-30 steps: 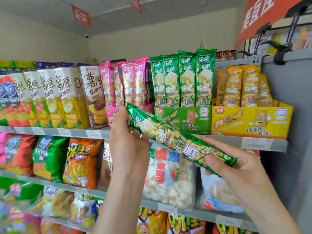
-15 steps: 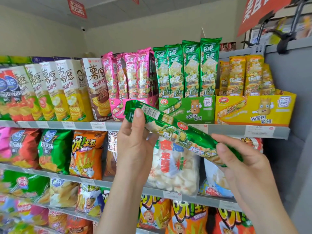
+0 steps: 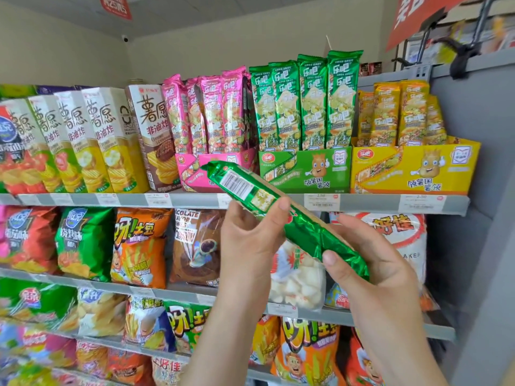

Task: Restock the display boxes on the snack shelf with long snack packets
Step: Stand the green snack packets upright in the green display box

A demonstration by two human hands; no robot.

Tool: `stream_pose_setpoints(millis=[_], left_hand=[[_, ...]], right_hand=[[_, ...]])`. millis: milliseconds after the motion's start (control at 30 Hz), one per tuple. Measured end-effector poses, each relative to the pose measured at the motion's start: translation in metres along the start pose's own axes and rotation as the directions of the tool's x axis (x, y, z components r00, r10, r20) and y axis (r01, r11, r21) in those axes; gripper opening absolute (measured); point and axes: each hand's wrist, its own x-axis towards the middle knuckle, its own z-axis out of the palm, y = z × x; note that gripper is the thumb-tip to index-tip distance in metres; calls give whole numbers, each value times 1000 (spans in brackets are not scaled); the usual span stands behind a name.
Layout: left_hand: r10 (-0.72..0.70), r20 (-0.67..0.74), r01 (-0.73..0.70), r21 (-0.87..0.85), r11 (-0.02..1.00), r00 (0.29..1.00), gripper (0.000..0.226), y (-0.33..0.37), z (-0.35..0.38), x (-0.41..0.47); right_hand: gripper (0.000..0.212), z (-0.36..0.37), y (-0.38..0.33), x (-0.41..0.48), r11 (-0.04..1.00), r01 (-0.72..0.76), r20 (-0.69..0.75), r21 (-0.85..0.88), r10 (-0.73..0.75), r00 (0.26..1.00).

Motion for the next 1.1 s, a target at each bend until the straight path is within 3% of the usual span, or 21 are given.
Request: stream_pose_setpoints(millis=[167,233,300,367,467,600,767,867,933,1000,1100], left_hand=[[-50,28,50,12,999,998,47,-2,-5,-6],[-45,18,45,18,999,999,41,0,-10,-3],[-32,24,32,-10,999,999,28,1,-13,-1],[-31,45,34,-58,998,999,25,3,-16,1],[-81,82,90,-109,990,993,29,4,-20,0],[-157,114,175,-170,970,981,36,-2,-22,-6],[-183,140,201,-133,970,973,39,-11,-23,-12],[-162,124,155,65,986,979,37,-19,-21,-20],[-131,122,115,131,985,984,27,-21,-20,-23],[-118,154,91,170,981,981,30,-23,-22,-23],[-143,186,124,110,986,972,26,-23,-25,-20]], right_hand=[[41,7,-4,-9,998,-5,-15,-70,4,1000],[38,7,-9,-10,990,-29,49,-139,36,998],[48,5,-12,-10,980,-148,170,-133,170,971],[64,1,-15,-10,925,-379,309,19,355,882],[66,1,-17,-10,826,-530,427,191,416,803],[66,10,-15,-15,887,-429,306,167,367,878],[43,17,-5,-29,972,-198,145,-124,215,966],[52,20,2,-35,874,8,27,-486,5,1000],[47,23,6,-39,764,152,74,-627,-135,988],[43,21,8,-42,755,166,102,-634,-131,986],[37,11,5,-42,890,11,179,-455,80,981]])
